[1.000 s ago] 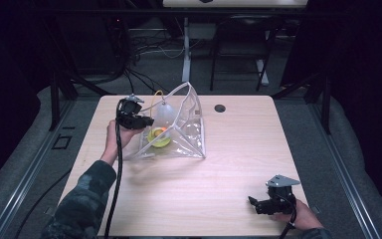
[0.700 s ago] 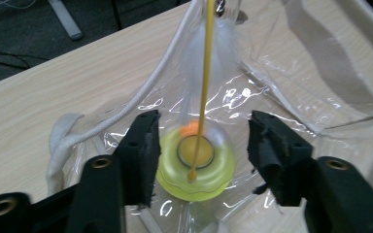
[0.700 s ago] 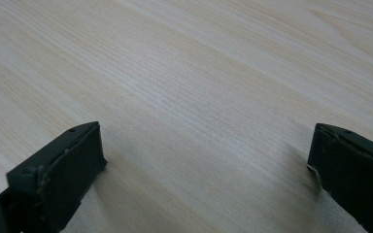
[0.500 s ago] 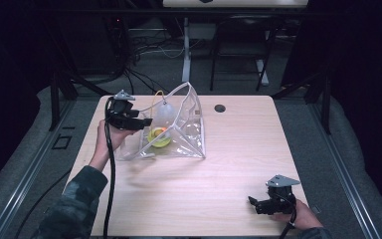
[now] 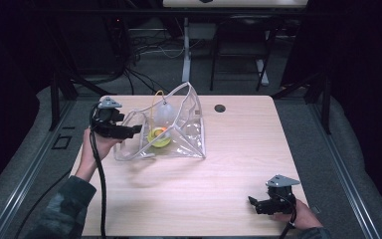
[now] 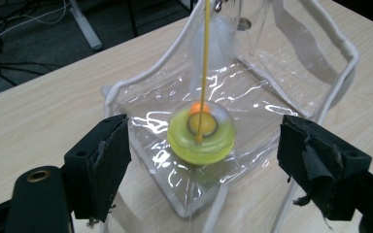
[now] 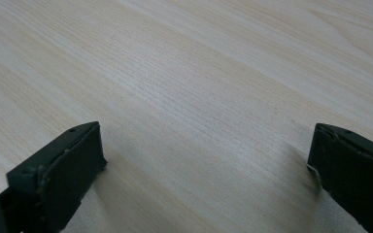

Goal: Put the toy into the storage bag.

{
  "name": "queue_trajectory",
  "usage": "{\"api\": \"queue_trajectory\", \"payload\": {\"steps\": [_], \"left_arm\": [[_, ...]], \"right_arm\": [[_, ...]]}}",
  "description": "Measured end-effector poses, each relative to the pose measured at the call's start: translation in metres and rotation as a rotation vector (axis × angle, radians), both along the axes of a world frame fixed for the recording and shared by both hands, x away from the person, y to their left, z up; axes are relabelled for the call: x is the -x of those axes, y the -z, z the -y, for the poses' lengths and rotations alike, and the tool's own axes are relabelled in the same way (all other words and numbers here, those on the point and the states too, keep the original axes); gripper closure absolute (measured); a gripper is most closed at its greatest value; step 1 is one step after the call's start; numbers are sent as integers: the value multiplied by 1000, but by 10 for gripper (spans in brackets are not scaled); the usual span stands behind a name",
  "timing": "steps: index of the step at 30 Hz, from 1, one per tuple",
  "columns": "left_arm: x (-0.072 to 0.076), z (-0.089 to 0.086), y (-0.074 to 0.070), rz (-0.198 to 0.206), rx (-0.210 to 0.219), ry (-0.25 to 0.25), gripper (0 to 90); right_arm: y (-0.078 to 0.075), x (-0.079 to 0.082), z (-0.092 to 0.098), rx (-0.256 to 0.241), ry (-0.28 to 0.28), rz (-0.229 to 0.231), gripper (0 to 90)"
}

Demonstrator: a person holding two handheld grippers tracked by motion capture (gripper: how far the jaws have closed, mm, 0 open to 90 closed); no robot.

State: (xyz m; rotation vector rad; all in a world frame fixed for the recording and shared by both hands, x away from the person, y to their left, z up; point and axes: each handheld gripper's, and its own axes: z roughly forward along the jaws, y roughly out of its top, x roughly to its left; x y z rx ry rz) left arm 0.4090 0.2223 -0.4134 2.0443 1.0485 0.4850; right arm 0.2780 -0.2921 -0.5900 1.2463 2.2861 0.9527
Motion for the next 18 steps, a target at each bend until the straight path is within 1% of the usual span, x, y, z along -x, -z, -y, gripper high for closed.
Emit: {"api": "queue_trajectory", "payload": {"steps": [1,2,4,6,9,10,12,16,17,18], "left_arm": [[4,-5,3,0,3,-11,182],[4,-5,3,0,3,-11,178],[10,-13,8,-7,-6,-22,170],[13,-17,11,-9,-9,-32,157],[17,-25,15,-19,-24,-39,152],[17,-25,15,-19,-24,-39,148],[22,-31,17,-21,-21,-46,140],[30,-36,24,-26,-32,-55,108],[30,-36,24,-26,-32,-55,96],[35,-39,28,-30,-38,-58,88]], "right_arm": [[0,0,0,1,0,-4,0],[0,0,0,1,0,-4,0],[0,0,0,3,-1,-5,0],[-1,0,0,0,-1,-7,0],[0,0,0,0,0,-4,0],[0,0,0,0,0,-4,0],[0,0,0,-1,-1,-6,0],[0,0,0,-3,0,-4,0],[0,0,0,-3,0,-4,0],[0,0,0,-3,0,-4,0]]}}
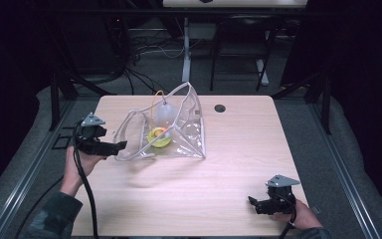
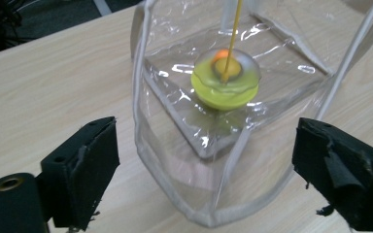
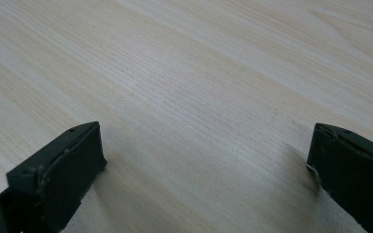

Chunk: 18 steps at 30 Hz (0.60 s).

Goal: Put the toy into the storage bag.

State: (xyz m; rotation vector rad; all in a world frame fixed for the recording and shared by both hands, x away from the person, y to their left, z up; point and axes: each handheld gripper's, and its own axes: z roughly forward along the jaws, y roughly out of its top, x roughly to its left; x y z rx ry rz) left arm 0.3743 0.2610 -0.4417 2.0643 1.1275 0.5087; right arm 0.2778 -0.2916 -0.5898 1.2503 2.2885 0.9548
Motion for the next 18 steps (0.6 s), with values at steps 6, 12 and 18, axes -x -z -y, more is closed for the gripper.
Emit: {"api": "queue_trajectory", "payload": {"steps": [6,12,18], "left_arm": [[15,-10,14,-10,-4,-20,59],[24,-21,28,-39,7,-49,23],[35,-29,48,-70,41,-65,14]], "right_arm": [[0,0,0,0,0,0,0],[0,0,0,1,-3,-3,0],[0,0,0,2,-2,-1,0]]}}
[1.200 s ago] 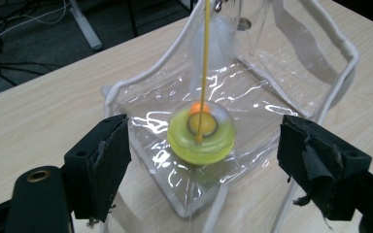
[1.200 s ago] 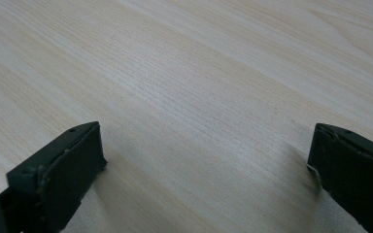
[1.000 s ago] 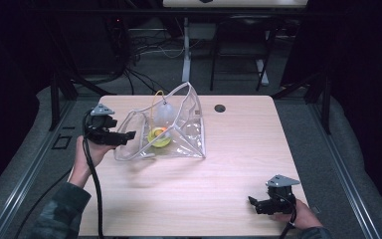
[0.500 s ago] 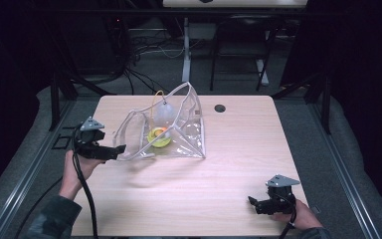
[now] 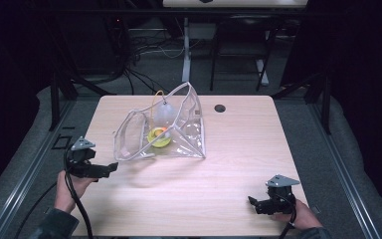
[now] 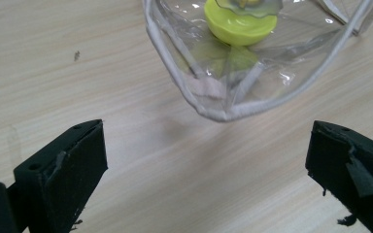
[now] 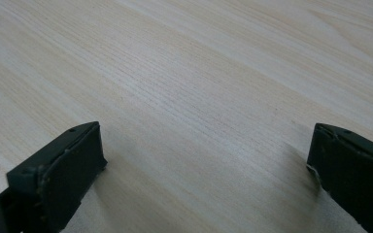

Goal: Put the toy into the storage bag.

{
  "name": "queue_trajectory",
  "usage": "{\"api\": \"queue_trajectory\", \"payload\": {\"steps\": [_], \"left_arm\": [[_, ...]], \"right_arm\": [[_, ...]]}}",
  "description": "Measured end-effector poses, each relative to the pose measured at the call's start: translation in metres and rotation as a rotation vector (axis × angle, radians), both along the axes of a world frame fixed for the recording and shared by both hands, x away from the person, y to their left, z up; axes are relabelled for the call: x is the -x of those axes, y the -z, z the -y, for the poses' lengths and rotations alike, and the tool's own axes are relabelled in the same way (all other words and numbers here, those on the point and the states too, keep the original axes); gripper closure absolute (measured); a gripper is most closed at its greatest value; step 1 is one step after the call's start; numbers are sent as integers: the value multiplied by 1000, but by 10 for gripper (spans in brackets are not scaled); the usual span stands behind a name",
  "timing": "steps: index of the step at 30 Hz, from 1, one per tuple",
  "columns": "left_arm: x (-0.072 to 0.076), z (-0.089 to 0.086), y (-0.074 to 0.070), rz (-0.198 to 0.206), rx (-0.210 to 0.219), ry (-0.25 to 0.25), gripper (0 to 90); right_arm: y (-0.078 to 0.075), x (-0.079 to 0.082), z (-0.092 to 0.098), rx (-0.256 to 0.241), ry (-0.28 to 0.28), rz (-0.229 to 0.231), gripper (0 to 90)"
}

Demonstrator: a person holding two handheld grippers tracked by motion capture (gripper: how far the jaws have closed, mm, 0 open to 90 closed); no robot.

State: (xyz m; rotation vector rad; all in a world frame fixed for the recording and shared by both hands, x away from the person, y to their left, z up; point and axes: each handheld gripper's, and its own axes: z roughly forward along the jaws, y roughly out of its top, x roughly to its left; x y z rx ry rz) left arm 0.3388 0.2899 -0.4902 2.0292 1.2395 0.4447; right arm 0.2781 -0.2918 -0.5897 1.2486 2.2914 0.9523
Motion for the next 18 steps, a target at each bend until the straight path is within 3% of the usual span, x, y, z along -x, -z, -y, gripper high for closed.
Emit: {"api": "queue_trajectory", "payload": {"steps": [6,8,9,10,15,18], "left_arm": [[5,-1,16,-30,-31,17,1],[6,1,22,-45,-74,23,0],[6,1,22,-45,-74,23,0],[5,4,29,-60,-107,33,0],[2,8,42,-98,-136,58,0],[3,9,43,-97,-153,62,0]], "right_arm": [[0,0,0,1,3,2,0],[0,0,0,1,3,1,0],[0,0,0,1,3,1,0],[0,0,0,1,3,2,0],[0,0,0,1,3,1,0],[0,0,0,1,2,1,0]]}}
